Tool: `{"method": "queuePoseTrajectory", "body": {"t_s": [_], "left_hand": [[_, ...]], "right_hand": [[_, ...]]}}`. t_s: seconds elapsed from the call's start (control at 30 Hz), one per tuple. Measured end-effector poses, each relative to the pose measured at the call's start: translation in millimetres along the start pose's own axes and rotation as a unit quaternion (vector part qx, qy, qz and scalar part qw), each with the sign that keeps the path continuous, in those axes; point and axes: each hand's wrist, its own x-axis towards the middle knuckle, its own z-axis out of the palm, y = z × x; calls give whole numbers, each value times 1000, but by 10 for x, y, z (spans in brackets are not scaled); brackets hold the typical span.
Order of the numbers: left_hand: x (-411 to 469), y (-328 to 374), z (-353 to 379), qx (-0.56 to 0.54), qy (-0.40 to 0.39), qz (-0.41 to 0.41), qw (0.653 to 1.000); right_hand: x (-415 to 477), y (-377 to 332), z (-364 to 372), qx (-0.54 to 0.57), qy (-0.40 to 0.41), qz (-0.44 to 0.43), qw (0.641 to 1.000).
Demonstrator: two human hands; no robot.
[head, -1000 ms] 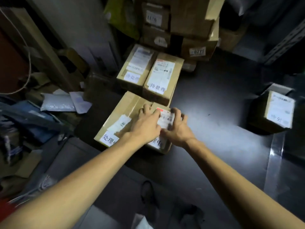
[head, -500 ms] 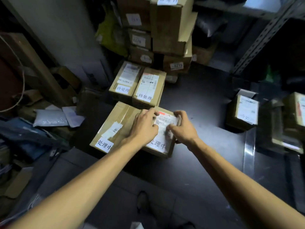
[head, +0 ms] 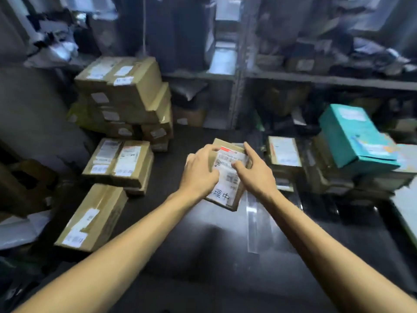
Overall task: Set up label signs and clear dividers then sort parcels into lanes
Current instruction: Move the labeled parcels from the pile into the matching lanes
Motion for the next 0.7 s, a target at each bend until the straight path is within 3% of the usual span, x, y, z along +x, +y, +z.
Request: {"method": "queuePoseTrajectory", "body": {"t_s": [0.2,0.3,0.7], "left_hand": [[208,779,431,-66,13,28,997],[361,959,668,-97,9,34,995],[1610,1004,1622,-86,-39,-13,995]], "right_hand": [[29,256,-943,39,80,3,996],[131,417,-1206,49,83,22,995],[1444,952,-1388,-13,59,64,996]]}}
